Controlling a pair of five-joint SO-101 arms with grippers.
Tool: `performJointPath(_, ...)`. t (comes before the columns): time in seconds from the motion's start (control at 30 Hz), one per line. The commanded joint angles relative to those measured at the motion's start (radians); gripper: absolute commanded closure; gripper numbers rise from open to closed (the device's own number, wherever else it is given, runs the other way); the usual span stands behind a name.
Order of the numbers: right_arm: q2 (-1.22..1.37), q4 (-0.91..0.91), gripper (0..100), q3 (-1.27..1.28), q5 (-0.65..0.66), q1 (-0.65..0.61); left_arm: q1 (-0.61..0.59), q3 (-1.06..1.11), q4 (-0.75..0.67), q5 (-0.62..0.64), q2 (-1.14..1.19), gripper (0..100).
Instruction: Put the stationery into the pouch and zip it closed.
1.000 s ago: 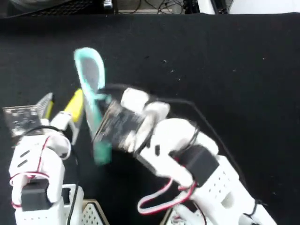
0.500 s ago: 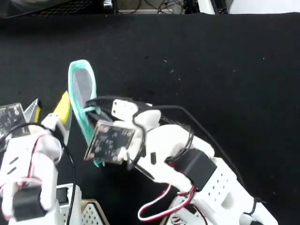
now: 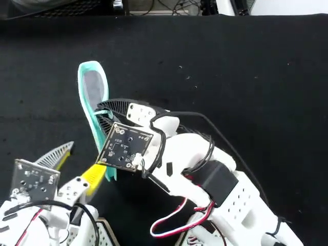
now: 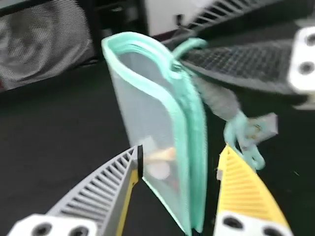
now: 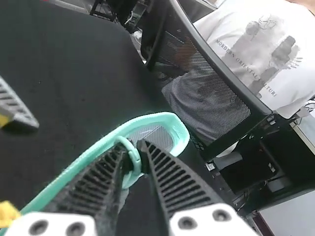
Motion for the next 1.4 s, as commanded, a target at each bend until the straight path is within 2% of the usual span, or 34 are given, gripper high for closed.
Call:
performJointPath(0.0, 0.004, -0.021, 98.5, -0.038, -0.008, 0.012, 0.036, 0.036, -0.058, 0.052, 0.009, 74)
performJointPath(0.17, 0.004, -0.018, 98.5, -0.038, -0.006, 0.011, 0.012, 0.234, -0.236, 0.071, 0.009, 74)
performJointPath(0.37, -0.002, 0.002, 98.5, -0.038, -0.005, 0.012, -0.182, 0.409, -0.437, 0.066, 0.009, 74)
performJointPath(0.6, 0.007, -0.003, 98.5, -0.033, -0.005, 0.011, -0.203, 0.410, -0.457, 0.072, -0.006, 74)
performJointPath(0.9, 0.007, -0.005, 98.5, -0.033, -0.005, 0.011, -0.203, 0.460, -0.502, 0.074, -0.265, 74)
performJointPath(1.17, 0.005, 0.000, 98.5, -0.033, -0.005, 0.011, -0.205, 0.593, -0.624, 0.074, -0.232, 74)
performJointPath(1.3, 0.005, 0.000, 98.5, -0.033, -0.005, 0.011, -0.205, 0.585, -0.623, 0.074, -0.232, 74)
performJointPath(1.37, 0.005, -0.003, 98.5, -0.033, -0.005, 0.011, -0.205, 0.559, -0.612, 0.074, -0.233, 79)
